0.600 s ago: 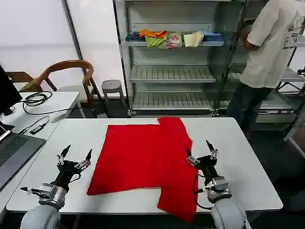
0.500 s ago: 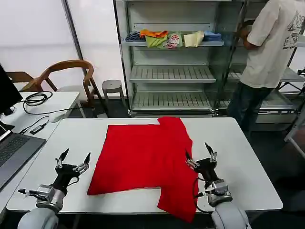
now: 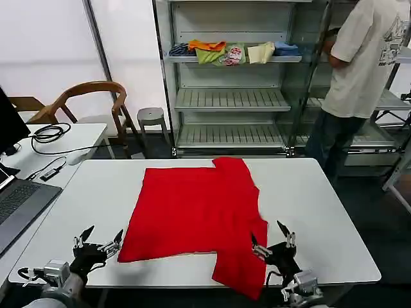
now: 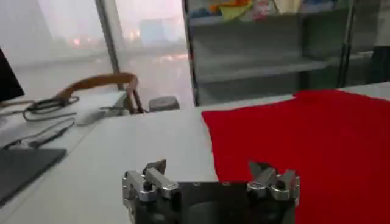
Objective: Fold and organize the clothes.
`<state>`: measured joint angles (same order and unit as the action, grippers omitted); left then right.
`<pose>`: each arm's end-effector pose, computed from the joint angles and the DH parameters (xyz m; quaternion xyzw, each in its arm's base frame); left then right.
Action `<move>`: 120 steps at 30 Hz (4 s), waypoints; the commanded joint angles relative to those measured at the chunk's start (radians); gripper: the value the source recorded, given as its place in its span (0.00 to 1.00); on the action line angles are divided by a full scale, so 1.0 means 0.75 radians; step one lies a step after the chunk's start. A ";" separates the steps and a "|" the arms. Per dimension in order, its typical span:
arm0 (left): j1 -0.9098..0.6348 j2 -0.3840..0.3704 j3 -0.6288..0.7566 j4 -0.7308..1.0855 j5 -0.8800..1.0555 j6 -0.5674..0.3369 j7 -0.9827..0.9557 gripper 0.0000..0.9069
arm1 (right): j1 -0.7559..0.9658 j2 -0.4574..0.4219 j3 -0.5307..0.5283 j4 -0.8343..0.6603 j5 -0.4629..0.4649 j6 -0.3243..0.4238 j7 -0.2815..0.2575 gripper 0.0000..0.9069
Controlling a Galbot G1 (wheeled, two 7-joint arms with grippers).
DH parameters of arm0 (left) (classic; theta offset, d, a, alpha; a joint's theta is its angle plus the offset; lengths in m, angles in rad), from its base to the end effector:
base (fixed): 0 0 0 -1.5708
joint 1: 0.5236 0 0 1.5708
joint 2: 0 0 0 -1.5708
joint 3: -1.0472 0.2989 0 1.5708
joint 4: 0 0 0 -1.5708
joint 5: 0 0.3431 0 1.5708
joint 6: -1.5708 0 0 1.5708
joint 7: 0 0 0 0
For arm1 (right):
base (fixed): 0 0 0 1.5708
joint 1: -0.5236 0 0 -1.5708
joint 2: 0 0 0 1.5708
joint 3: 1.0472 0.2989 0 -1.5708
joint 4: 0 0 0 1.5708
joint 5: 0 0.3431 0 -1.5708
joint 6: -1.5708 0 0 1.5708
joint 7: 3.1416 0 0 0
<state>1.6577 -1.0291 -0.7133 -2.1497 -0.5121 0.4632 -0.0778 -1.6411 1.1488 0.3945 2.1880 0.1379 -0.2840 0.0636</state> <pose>0.1925 0.1037 -0.2169 -0.0296 -0.9703 -0.0455 0.2358 0.1705 -0.0082 -0.2434 0.1279 -0.9756 0.0966 0.1499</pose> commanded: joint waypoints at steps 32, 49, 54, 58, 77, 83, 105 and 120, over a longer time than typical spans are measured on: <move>-0.021 -0.061 0.052 0.063 -0.019 0.131 0.033 1.00 | -0.183 -0.010 0.010 -0.032 0.028 -0.008 -0.018 1.00; -0.025 -0.059 0.065 0.098 0.021 0.122 0.039 0.02 | -0.163 -0.001 -0.046 -0.046 0.031 -0.016 -0.018 0.00; -0.028 -0.075 0.084 0.105 0.094 0.085 0.048 0.01 | -0.161 -0.003 -0.052 -0.047 0.052 -0.024 -0.017 0.00; -0.026 -0.080 0.086 0.111 0.072 0.104 0.052 0.01 | -0.161 -0.003 -0.053 -0.042 0.068 -0.029 -0.015 0.00; -0.034 -0.098 0.110 0.057 0.071 0.026 0.093 0.00 | -0.050 -0.033 -0.033 0.048 0.145 -0.042 -0.018 0.00; -0.092 -0.060 0.065 0.031 -0.031 0.020 0.112 0.00 | 0.092 -0.029 -0.007 0.028 0.186 -0.097 -0.021 0.00; -0.432 -0.018 0.153 0.325 -0.230 -0.118 0.141 0.00 | 0.673 0.080 -0.153 -0.360 0.129 -0.217 -0.096 0.00; -0.618 -0.018 0.231 0.562 -0.231 -0.124 0.145 0.00 | 0.861 0.139 -0.182 -0.570 0.050 -0.191 -0.133 0.00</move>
<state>1.2452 -1.0418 -0.5491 -1.7966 -0.6769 0.3783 0.0311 -1.0926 1.2396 0.2688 1.8548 0.1963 -0.4275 -0.0284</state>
